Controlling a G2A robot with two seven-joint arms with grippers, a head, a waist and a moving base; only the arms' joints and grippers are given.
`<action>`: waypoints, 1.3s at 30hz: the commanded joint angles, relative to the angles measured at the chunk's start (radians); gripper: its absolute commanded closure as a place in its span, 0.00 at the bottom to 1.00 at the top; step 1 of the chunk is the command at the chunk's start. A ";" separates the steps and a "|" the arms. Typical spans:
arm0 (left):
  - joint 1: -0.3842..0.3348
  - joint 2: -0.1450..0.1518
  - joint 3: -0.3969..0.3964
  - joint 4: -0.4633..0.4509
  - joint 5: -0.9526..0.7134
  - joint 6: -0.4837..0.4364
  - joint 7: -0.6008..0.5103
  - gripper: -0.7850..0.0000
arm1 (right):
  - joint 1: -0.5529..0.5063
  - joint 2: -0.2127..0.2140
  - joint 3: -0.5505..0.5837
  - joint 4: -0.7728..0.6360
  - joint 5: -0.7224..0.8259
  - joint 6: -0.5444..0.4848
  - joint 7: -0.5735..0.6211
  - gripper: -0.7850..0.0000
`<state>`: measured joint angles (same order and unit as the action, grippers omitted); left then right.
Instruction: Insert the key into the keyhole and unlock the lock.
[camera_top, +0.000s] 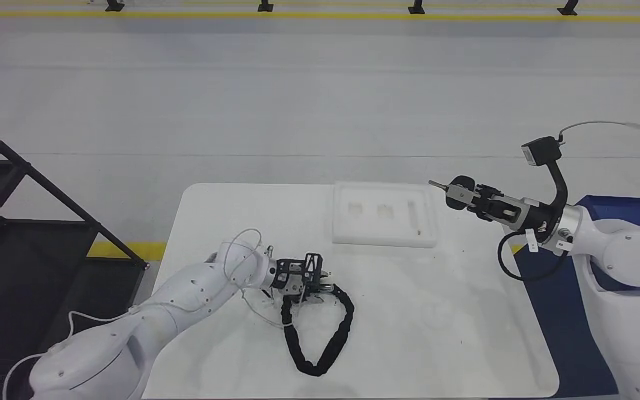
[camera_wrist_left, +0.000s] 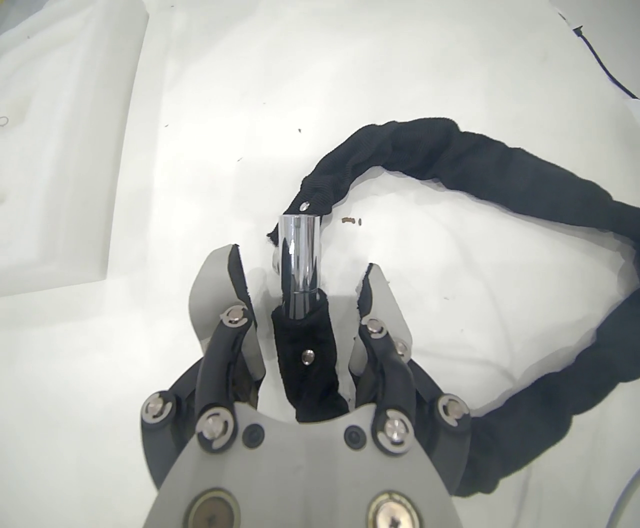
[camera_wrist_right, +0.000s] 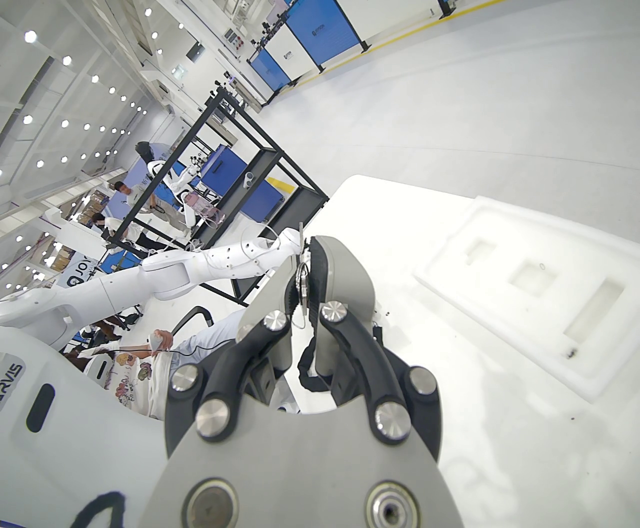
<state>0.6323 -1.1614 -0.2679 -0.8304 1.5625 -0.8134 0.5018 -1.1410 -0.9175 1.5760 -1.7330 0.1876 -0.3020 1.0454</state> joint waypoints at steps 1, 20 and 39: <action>0.000 -0.006 -0.003 0.008 -0.001 -0.001 -0.005 0.67 | 0.000 0.000 0.000 0.000 0.000 0.000 0.000 1.00; -0.023 0.015 -0.101 -0.088 -0.024 -0.097 0.085 1.00 | 0.000 0.000 0.000 0.000 0.000 0.000 0.000 1.00; -0.052 0.048 -0.251 -0.380 -0.078 -0.122 0.021 1.00 | 0.043 0.027 -0.064 -0.210 -0.122 0.288 0.271 1.00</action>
<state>0.5811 -1.1130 -0.5139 -1.2030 1.4850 -0.9413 0.5240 -1.0981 -0.8935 1.5096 -1.9244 0.0791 -0.0302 1.2989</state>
